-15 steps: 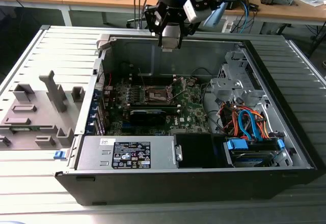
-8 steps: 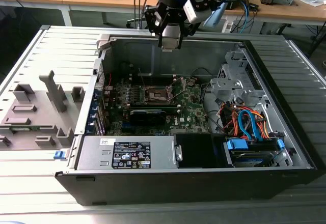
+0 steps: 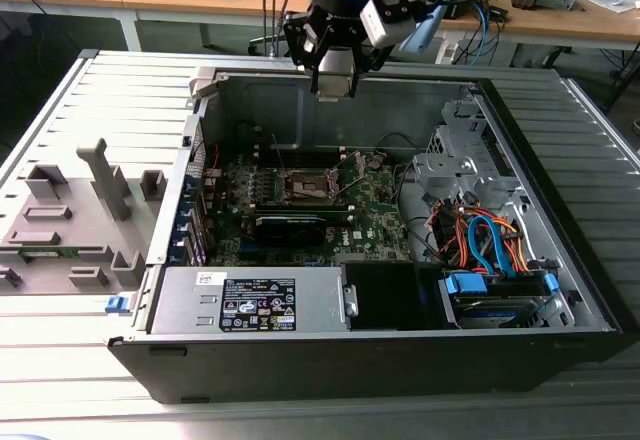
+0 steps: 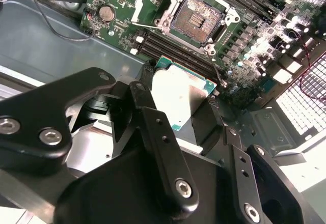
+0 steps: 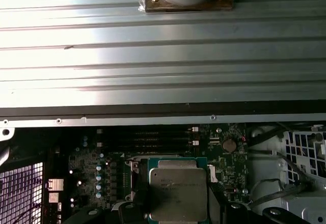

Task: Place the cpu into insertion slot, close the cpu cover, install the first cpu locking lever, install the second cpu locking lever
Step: 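Place the cpu into insertion slot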

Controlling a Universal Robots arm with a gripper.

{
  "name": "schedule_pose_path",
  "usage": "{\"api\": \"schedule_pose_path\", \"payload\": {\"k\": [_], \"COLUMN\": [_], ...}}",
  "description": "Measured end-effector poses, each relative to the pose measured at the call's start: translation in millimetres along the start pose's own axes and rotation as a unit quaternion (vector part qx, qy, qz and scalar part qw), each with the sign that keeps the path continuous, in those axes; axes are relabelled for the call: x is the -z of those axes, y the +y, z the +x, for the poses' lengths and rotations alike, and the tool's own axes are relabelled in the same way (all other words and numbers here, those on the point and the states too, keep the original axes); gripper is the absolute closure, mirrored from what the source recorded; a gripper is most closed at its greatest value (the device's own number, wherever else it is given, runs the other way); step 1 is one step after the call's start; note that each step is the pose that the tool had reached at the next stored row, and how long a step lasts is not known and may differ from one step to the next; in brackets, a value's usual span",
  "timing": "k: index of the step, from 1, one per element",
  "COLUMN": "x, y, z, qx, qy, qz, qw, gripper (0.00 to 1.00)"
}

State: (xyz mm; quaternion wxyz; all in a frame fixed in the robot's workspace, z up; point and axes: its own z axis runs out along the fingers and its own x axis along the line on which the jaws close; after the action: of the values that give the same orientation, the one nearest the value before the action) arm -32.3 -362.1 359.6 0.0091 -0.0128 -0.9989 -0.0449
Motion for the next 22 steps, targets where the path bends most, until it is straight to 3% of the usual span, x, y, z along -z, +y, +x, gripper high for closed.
{"api": "schedule_pose_path", "payload": {"k": [22], "x": [-1.7], "y": [-4.6], "z": [-0.1], "qx": [0.000], "qy": [0.0000], "qz": [0.0000], "qw": [1.00000], "gripper": [0.45]}}
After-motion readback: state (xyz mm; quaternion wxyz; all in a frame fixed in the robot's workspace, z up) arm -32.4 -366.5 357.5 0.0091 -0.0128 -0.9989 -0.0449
